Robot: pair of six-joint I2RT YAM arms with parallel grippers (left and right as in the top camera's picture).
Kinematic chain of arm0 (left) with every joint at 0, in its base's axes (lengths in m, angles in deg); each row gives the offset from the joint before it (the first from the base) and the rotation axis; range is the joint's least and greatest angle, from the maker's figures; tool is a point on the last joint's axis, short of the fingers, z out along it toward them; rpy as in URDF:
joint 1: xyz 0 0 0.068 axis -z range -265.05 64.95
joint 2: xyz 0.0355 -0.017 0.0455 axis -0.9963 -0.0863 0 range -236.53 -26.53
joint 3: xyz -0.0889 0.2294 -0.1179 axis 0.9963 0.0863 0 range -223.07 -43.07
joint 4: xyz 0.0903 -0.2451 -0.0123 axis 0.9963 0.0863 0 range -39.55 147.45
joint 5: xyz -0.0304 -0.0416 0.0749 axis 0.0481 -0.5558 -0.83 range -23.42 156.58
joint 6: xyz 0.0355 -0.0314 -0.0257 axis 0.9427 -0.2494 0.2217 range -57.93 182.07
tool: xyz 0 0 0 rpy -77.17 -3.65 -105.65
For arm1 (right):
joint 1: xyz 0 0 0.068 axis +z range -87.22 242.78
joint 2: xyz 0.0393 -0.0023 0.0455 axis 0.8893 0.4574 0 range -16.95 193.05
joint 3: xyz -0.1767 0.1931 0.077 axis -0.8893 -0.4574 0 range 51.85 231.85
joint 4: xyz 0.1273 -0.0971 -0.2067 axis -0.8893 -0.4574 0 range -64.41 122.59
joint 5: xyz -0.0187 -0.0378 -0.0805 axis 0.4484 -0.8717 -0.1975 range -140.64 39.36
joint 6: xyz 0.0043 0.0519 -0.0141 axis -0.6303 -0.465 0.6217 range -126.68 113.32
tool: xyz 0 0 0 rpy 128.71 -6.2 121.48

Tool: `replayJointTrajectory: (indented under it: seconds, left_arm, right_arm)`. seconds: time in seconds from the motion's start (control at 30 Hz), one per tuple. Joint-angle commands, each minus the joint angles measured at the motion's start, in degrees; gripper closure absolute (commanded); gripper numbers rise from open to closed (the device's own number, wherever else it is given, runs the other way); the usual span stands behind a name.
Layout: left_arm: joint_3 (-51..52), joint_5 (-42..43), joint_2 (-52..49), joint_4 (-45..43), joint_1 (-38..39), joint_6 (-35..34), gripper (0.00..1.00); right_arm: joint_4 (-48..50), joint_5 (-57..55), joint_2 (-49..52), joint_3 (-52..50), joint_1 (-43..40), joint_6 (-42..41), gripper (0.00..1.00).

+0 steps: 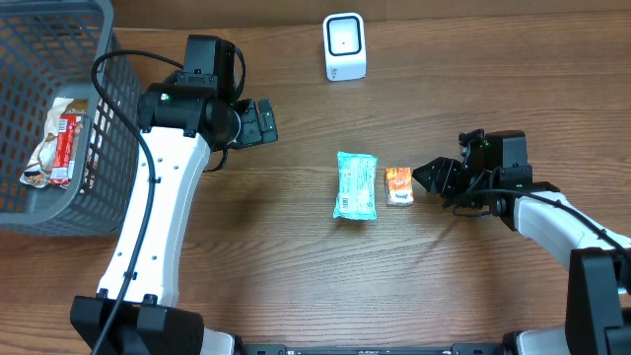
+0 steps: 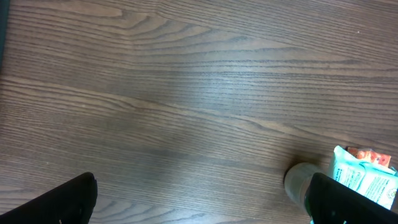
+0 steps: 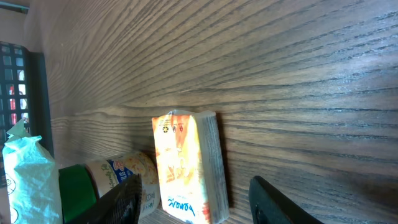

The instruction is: Scan the item barcode

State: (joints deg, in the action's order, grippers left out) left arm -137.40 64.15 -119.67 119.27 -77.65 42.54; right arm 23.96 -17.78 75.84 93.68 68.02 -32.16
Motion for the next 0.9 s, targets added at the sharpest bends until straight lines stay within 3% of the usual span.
replayJointTrajectory:
  seconds: [0.0,0.13,0.23,0.3,0.73,0.87]
  left_arm:
    - [-0.7,-0.7,0.2,-0.1,0.0,-0.2,0.0]
    - [-0.7,-0.7,0.2,-0.1,0.0,-0.2,0.0]
    - [-0.7,-0.7,0.2,-0.1,0.0,-0.2,0.0]
    - [-0.7,-0.7,0.2,-0.1,0.0,-0.2,0.0]
    - [-0.7,-0.7,0.2,-0.1,0.0,-0.2,0.0]
    - [-0.7,-0.7,0.2,-0.1,0.0,-0.2,0.0]
  right_arm:
    - [0.2,0.7,-1.3,0.3,-0.1,0.2,0.45]
    - [0.4,0.7,-1.3,0.3,1.1,0.2,0.59]
    - [0.9,0.7,-1.3,0.3,2.3,0.2,0.79]
    - [1.7,0.6,-1.3,0.3,3.0,0.2,0.85]
    - [6.2,-7.9,-0.3,0.2,11.1,-0.1,0.87]
    - [5.3,-16.8,-0.1,0.2,13.2,-3.3,0.89]
